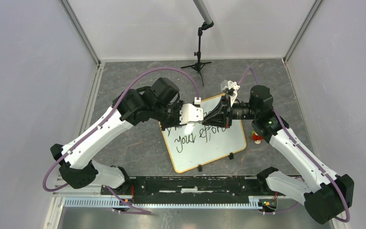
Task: Write a sentence on the whiteboard
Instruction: Insert the whiteboard marker without the cap into the pen cap.
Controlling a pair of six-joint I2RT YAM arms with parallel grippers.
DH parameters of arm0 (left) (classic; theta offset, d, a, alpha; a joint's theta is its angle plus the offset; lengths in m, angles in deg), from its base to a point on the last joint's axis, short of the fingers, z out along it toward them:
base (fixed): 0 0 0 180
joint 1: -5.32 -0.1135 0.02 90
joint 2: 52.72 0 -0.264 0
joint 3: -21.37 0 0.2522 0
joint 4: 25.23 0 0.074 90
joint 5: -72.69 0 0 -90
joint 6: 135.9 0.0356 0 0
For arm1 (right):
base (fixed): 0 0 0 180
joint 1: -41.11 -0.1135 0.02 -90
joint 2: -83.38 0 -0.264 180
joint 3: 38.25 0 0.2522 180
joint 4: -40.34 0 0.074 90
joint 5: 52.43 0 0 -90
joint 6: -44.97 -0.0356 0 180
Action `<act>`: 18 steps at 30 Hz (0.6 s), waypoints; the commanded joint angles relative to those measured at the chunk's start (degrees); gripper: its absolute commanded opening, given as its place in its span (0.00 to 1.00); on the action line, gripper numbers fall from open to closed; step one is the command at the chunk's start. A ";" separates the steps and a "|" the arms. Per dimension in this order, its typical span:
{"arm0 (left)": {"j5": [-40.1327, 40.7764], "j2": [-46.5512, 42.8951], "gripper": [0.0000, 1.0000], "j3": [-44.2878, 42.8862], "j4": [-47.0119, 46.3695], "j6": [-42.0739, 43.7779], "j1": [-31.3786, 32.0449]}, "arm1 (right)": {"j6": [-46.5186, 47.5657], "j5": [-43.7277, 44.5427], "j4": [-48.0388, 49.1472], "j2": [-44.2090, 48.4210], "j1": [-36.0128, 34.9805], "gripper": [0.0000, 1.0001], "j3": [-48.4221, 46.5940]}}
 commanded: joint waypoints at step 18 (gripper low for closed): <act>-3.83 3.62 0.02 -4.84 -3.89 -6.50 1.17 | -1.73 2.05 5.36 -1.50 -2.09 0.00 -0.58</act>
